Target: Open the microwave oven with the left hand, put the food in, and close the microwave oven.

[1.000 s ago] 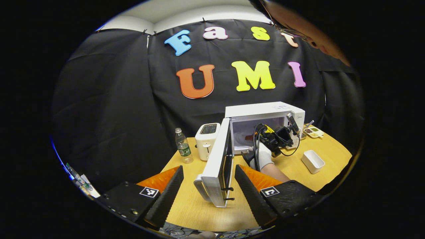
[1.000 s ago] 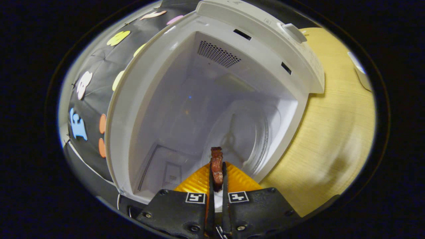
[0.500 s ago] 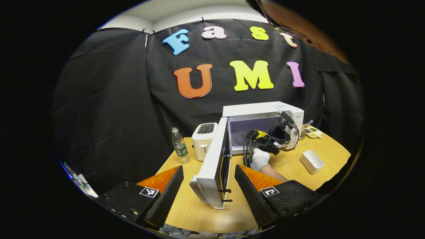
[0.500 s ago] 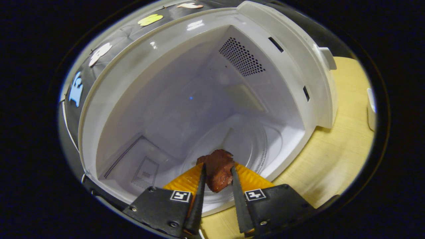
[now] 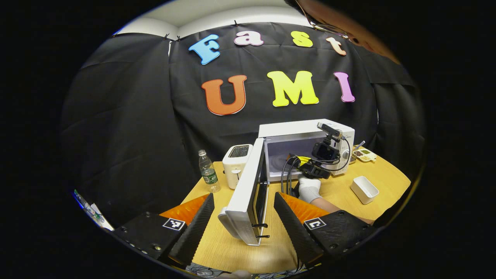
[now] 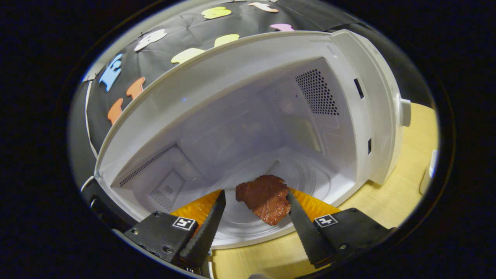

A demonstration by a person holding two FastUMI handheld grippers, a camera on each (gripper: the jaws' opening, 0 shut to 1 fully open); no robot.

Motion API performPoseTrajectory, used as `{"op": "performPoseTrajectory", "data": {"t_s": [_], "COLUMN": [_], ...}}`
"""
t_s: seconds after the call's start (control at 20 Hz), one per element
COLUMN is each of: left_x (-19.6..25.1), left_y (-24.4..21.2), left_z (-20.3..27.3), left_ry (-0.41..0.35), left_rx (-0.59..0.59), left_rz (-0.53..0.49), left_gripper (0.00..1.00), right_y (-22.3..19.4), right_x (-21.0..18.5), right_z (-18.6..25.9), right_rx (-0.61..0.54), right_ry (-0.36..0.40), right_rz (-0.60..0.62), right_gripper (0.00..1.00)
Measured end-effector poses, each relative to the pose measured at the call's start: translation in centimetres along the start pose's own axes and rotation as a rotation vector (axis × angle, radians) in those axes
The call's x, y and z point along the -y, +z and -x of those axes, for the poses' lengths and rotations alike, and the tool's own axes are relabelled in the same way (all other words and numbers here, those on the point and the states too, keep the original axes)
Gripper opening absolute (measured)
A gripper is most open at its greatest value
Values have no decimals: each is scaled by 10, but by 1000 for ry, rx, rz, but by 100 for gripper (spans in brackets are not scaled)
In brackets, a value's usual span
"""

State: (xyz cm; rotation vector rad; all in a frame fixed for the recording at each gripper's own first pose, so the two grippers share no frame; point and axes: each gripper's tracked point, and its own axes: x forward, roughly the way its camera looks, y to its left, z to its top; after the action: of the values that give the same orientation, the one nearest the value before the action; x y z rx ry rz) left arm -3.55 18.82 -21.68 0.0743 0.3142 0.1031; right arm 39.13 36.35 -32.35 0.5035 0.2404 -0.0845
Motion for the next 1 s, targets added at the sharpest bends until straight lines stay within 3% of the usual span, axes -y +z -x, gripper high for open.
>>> {"op": "performPoseTrajectory", "data": {"t_s": [0.1, 0.15, 0.2, 0.25, 0.3, 0.35, 0.45, 0.5, 0.55, 0.6, 0.65, 0.7, 0.75, 1.0], "left_x": [1, 1, 1, 2, 4, 5, 6, 7, 8, 7, 7, 8, 7, -3], "left_y": [1, 2, 2, 3, 2, 3, 3, 4, 6, 7, 8, 10, 11, 21], "left_z": [-1, -1, -2, -2, -2, -3, -2, -3, -3, -3, -4, -3, -4, -5], "left_ry": [-3, -4, -3, -4, -5, -6, -7, -7, -7, -6, -8, -8, -6, -2], "left_rx": [1, 5, 6, 11, 10, 11, 12, 16, 17, 21, 25, 30, 37, 53], "left_rz": [0, 1, 4, 7, 10, 11, 8, 8, 5, 3, 3, 2, 2, 24], "left_gripper": [95, 95, 95, 95, 95, 95, 95, 95, 95, 95, 95, 95, 95, 95], "right_y": [-6, -9, -13, -15, -14, -14, -13, -10, -2, 3, 11, 12, 11, 43], "right_x": [4, 6, 7, 7, 6, 5, 7, 10, 12, 12, 11, 9, 8, -2], "right_z": [1, -1, -3, -3, -4, -3, -1, 2, 4, 6, 8, 8, 10, 67], "right_rx": [-15, -27, -47, -57, -54, -59, -49, -34, -8, 7, 32, 31, 16, 10], "right_ry": [-6, -1, 1, 9, 13, 18, 17, 5, -3, -6, -1, 16, 35, 121], "right_rz": [58, 77, 100, 136, 178, 215, 270, 294, 332, 365, 408, 410, 384, 371], "right_gripper": [97, 85, 98, 87, 87, 98, 99, 92, 100, 100, 92, 100, 92, 92]}}
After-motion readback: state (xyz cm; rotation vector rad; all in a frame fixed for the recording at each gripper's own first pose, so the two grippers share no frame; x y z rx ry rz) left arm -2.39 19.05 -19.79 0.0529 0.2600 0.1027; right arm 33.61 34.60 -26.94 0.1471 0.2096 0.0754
